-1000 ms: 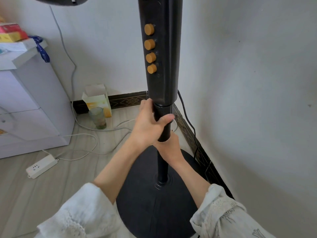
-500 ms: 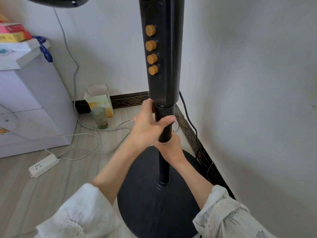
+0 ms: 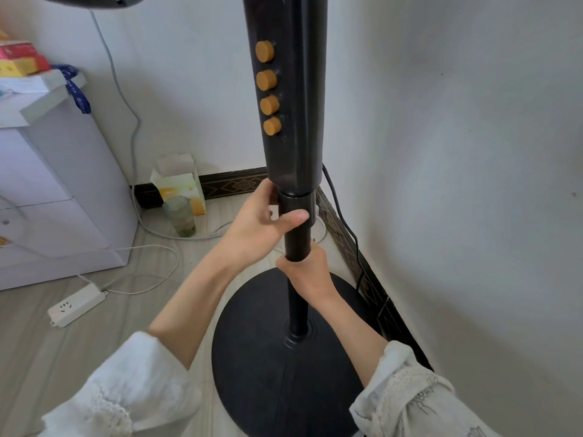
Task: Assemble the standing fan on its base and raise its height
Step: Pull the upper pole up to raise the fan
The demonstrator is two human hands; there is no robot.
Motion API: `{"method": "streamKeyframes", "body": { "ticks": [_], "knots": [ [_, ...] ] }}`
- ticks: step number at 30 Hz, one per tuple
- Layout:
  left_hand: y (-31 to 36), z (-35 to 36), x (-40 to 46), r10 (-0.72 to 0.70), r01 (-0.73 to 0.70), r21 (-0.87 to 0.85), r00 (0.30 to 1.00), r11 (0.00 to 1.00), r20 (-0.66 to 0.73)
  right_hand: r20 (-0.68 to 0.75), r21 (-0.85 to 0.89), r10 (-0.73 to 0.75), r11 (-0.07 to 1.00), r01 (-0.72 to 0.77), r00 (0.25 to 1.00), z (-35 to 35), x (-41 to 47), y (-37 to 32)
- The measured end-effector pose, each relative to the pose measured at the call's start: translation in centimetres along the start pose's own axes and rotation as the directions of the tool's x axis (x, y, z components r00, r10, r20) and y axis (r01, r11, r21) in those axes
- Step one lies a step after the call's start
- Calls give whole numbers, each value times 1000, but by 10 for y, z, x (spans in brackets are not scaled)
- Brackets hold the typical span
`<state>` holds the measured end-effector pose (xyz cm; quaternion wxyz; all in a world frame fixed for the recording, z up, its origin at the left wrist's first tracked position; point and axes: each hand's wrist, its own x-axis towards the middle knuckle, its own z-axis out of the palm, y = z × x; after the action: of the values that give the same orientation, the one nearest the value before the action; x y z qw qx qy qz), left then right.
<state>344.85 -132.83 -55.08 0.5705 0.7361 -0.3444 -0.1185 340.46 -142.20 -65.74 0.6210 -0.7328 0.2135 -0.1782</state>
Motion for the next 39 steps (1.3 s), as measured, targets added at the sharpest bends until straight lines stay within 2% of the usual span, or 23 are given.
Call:
{"method": "streamKeyframes", "body": {
  "ticks": [3,5,7,10,12,14,17,20,21,23,25,27,28,31,35,39],
  "knots": [
    [4,22,-4,25,3,115,969,993,-245,-15,-17,-24,1000,24,1000,0,1,-1],
    [8,23,-5,46,-4,156,963,988,-266,-17,-15,-21,1000,20,1000,-1,1,-2],
    [8,9,0,24,-4,152,991,988,-130,-16,-10,-10,1000,10,1000,-2,0,-2],
    [4,-14,0,33,-24,-41,977,999,209,2,-2,-2,1000,2,1000,-2,-2,-1],
    [1,-18,-3,88,-51,-151,964,987,252,9,-5,-11,1000,11,1000,-1,-4,-2],
    [0,-15,-4,69,-39,-159,980,987,189,2,-8,-19,1000,19,1000,1,-5,-2],
    [0,-2,-3,34,-32,-59,999,998,30,-17,-8,-18,1000,18,1000,1,-4,-2],
    [3,14,-4,47,-39,48,982,998,-181,-25,-7,-7,1000,7,1000,0,-3,-3],
    [4,15,-4,57,-48,51,977,998,-205,-24,-6,-4,1000,3,1000,-1,-3,-3],
    [5,6,0,53,-49,37,989,998,-140,-21,-3,-4,1000,4,1000,-1,-3,-3],
    [7,-9,3,20,-20,-5,999,1000,50,-12,10,-11,1000,12,1000,-2,-3,-3],
    [3,-16,2,58,-37,-115,980,993,189,-3,16,-12,1000,12,1000,-1,-4,-3],
    [2,-16,0,76,-43,-164,976,986,204,-2,17,-14,1000,14,1000,-1,-4,-3],
    [1,-9,-1,51,-35,-142,992,989,112,-16,15,-23,1000,24,1000,1,-4,-3],
    [6,3,1,61,-52,90,993,995,-99,-36,5,-14,1000,15,999,1,-4,-2],
    [13,3,1,71,-59,94,990,994,-126,-31,6,-23,1000,23,999,0,-5,-3]
  ]
}}
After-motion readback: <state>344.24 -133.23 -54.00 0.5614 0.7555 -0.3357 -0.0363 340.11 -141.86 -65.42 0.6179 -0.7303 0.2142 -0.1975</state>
